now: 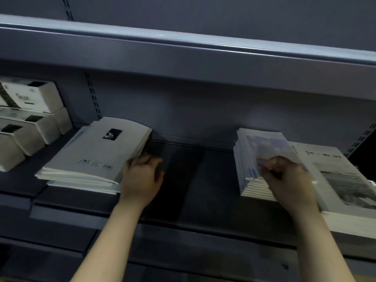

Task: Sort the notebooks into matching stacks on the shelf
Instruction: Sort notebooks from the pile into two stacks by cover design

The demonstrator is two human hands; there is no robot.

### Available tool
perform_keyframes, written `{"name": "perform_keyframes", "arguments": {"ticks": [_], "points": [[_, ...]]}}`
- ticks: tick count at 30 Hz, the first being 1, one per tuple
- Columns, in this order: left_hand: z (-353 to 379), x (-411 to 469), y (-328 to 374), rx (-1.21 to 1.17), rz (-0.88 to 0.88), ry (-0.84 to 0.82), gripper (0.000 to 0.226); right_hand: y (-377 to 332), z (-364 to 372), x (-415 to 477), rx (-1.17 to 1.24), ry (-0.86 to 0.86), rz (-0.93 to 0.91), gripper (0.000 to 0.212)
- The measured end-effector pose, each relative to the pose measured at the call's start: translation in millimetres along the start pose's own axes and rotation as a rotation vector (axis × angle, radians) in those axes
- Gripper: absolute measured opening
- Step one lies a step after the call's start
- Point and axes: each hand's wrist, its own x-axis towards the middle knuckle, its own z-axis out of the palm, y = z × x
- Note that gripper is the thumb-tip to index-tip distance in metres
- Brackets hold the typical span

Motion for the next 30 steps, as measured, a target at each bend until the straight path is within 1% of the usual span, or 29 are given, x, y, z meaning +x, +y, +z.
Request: {"name": "perform_keyframes", "arguments": {"ticks": [2,4,6,7,9,11,13,16,20,23,30], "points": [[-14,5,-17,0.105,-0.138,-0.014,0.047,-18,11,-6,0.069,-0.056,-0.029,0.007],[-25,8,-34,0.174,-0.281,-0.125,0.061,-32,23,-12,0.097,-0.055,-0.066,0.009],[-33,10,-44,0.228,-0.343,-0.229,0.07,-42,35,-18,0.124,-0.087,-0.073,0.01],[-36,11,-47,0.24,-0.351,-0.246,0.071,-45,41,-21,0.139,-0.111,-0.066,0.009],[-40,14,-49,0.256,-0.346,-0.263,0.064,-47,51,-25,0.159,-0.151,-0.052,0.005],[-44,17,-49,0.259,-0.311,-0.264,0.049,-48,59,-27,0.177,-0.177,-0.043,0.005],[-50,21,-47,0.253,-0.257,-0.214,0.03,-48,64,-29,0.192,-0.187,-0.035,0.006],[-60,26,-47,0.3,-0.221,-0.095,0.023,-46,67,-32,0.189,-0.157,-0.051,0.012],[-68,29,-47,0.204,-0.211,0.061,0.025,-44,65,-32,0.222,-0.112,-0.042,0.013],[-70,23,-38,0.122,-0.149,0.169,0.028,-43,64,-32,0.247,-0.104,-0.056,0.013],[-85,9,-35,-0.019,-0.116,0.362,0.036,-37,64,-35,0.252,-0.148,-0.066,0.014]]}}
